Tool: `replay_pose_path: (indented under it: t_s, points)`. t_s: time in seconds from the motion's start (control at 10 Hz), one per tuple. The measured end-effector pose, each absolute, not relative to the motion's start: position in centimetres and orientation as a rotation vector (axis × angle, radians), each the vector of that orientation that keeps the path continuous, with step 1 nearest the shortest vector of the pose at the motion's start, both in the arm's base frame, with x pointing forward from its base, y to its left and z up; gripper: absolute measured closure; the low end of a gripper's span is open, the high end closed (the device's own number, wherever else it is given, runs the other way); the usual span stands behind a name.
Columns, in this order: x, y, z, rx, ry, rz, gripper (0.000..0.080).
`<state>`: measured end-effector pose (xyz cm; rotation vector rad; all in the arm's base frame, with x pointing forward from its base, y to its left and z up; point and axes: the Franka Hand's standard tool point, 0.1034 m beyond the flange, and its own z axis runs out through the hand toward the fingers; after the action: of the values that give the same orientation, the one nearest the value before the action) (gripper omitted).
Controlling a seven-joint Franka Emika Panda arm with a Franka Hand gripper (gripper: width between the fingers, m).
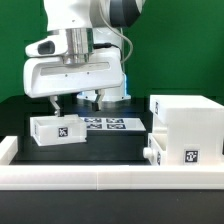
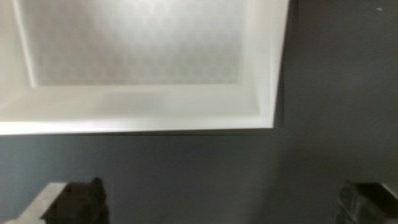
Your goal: Assemble drawer
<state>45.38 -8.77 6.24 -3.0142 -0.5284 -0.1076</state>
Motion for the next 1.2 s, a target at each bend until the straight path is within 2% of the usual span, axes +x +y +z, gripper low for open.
replay_pose_path:
  t_s: [0.3, 0.7, 1.2]
  points:
    - [44.4, -9.0, 5.8, -3.017, -0.507, -0.089, 0.0151]
    - [39.9, -8.9, 3.4, -3.032, -0.494, -0.072, 0.0151]
    - [38.2, -8.7, 0.7, -3.028, -0.515, -0.072, 0.0151]
